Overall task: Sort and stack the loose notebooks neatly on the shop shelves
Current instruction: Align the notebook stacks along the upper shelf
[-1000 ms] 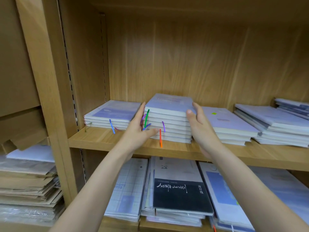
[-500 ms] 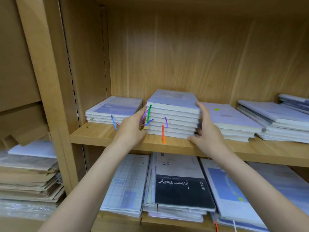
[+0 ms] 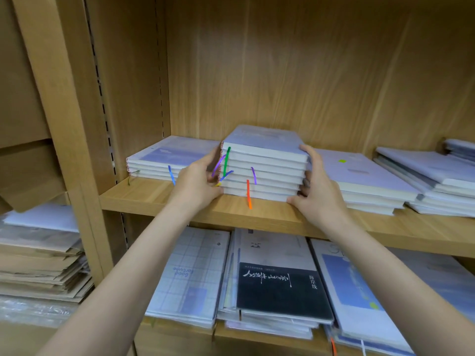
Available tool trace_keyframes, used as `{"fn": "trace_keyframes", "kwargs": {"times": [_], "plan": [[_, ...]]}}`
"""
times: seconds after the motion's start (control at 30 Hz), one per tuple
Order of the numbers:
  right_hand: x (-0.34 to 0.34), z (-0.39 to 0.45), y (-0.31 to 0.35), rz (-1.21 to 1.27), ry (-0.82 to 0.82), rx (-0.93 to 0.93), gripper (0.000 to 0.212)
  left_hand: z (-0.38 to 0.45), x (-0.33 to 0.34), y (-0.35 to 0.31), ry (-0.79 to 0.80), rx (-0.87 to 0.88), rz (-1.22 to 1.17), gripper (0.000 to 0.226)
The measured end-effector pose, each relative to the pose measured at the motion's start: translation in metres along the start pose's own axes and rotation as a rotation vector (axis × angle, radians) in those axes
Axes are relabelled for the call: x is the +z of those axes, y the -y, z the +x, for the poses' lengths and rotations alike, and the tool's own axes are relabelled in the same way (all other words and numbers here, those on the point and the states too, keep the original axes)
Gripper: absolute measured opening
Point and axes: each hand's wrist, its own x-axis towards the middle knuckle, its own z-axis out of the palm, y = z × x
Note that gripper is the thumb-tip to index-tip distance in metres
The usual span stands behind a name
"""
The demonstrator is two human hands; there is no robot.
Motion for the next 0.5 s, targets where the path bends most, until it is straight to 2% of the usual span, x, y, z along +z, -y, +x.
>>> {"fn": "trace_keyframes", "kwargs": {"times": [0.37,0.5], "plan": [[0.006,0.02,0.001,-0.092,0.006,0.057,0.089,0.026,0.013,0.006,-0.044,-0.029,0.18,0.084],[0.01,0.022,-0.005,0.026,-0.003,0.083,0.096,0.027,0.013,0.011,-0.03,-0.025,0.147,0.088]]}}
